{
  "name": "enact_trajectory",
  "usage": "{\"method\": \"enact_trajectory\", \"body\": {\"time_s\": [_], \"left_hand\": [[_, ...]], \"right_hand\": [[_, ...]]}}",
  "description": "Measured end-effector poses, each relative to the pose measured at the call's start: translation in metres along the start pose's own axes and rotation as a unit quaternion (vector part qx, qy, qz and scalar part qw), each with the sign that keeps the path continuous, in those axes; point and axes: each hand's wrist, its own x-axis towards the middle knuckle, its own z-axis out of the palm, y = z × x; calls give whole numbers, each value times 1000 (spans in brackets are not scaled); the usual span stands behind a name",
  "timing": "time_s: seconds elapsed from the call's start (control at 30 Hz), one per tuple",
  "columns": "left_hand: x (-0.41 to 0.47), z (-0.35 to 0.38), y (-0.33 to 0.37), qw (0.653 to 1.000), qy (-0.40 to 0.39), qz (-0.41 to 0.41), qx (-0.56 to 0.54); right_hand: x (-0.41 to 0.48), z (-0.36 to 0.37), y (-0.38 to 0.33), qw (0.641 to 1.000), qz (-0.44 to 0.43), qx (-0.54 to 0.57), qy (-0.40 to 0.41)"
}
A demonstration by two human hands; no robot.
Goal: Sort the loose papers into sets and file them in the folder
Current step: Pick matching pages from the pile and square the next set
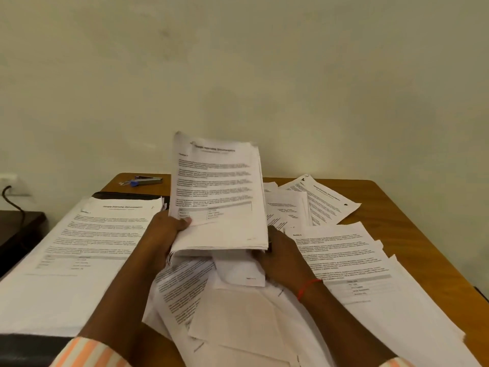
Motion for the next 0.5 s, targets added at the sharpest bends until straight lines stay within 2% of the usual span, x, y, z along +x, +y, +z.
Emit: {"method": "enact_trajectory", "body": {"time_s": [0.07, 0.13, 0.23, 0.33, 0.43, 0.5], "left_hand": [[-4, 1, -4, 994, -37, -11, -106], [-9, 5, -7, 986, -83, -20, -146], [-12, 9, -6, 989, -117, -54, -78], [-5, 8, -6, 993, -83, -26, 82], [-4, 9, -10, 988, -59, 3, 146], [-4, 9, -12, 987, -64, -9, 147]], "right_hand": [[0, -4, -6, 997, 59, 54, 22], [0, -5, -7, 987, 96, 121, 44], [0, -7, -8, 953, 141, 256, 85], [2, -16, -7, 957, 133, 214, 144], [3, -31, -12, 970, 110, 103, 190], [4, -38, -11, 976, 139, 30, 166]]}}
